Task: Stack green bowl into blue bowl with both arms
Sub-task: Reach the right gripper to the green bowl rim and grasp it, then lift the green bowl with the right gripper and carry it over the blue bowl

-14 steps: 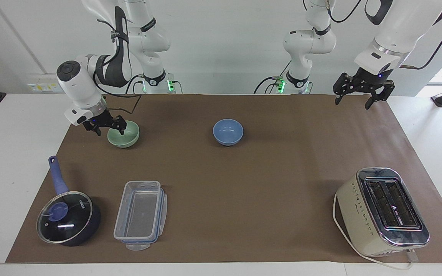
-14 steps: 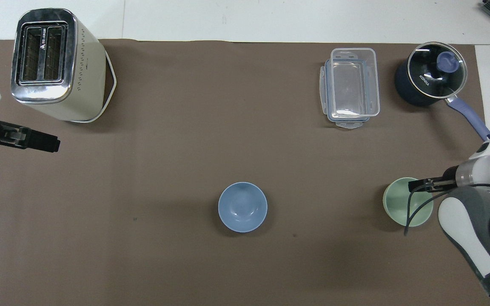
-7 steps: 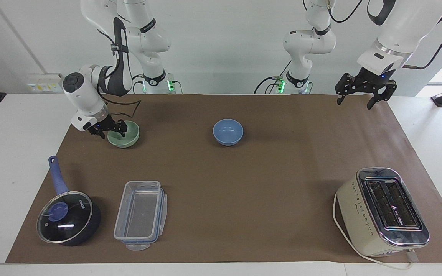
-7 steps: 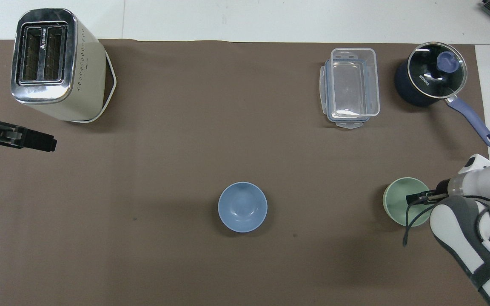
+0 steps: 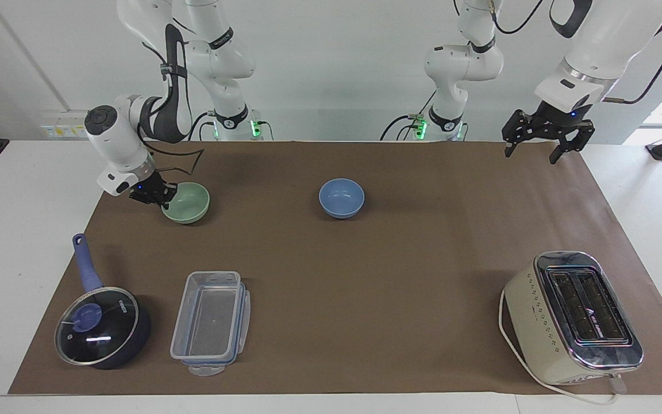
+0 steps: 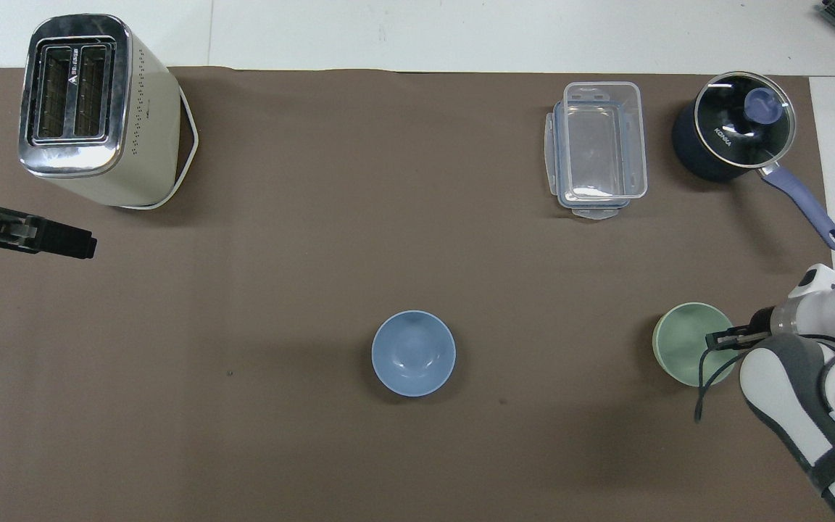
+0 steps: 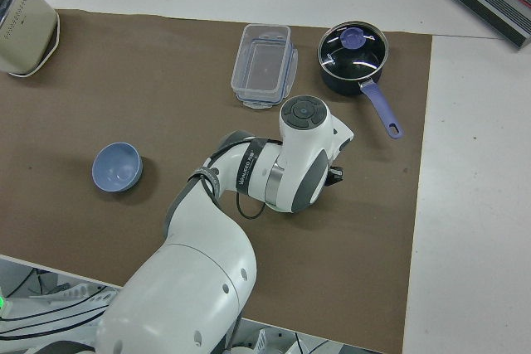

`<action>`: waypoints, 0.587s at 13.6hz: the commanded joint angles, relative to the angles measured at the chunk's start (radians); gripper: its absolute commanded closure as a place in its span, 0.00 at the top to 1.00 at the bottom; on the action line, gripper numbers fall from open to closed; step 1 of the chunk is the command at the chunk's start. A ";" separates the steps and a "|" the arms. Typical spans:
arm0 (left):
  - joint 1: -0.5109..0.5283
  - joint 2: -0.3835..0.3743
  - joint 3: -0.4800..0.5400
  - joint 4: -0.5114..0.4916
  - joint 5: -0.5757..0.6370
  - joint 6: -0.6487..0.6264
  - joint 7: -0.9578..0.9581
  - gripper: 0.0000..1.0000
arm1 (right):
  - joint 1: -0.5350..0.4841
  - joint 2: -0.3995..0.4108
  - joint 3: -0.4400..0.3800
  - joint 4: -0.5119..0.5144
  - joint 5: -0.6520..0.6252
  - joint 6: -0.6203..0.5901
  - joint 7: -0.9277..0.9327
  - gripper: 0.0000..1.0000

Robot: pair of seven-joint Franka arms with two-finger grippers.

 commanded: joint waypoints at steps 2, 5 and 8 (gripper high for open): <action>0.013 0.011 -0.005 0.024 0.007 -0.024 0.009 1.00 | 0.045 0.007 0.015 0.230 0.010 -0.266 -0.017 0.00; 0.015 0.011 -0.005 0.024 0.007 -0.023 0.009 1.00 | 0.155 0.007 0.020 0.336 0.108 -0.346 -0.001 0.00; 0.013 0.011 -0.005 0.024 0.007 -0.024 0.009 1.00 | 0.290 0.010 0.021 0.362 0.141 -0.342 0.190 0.00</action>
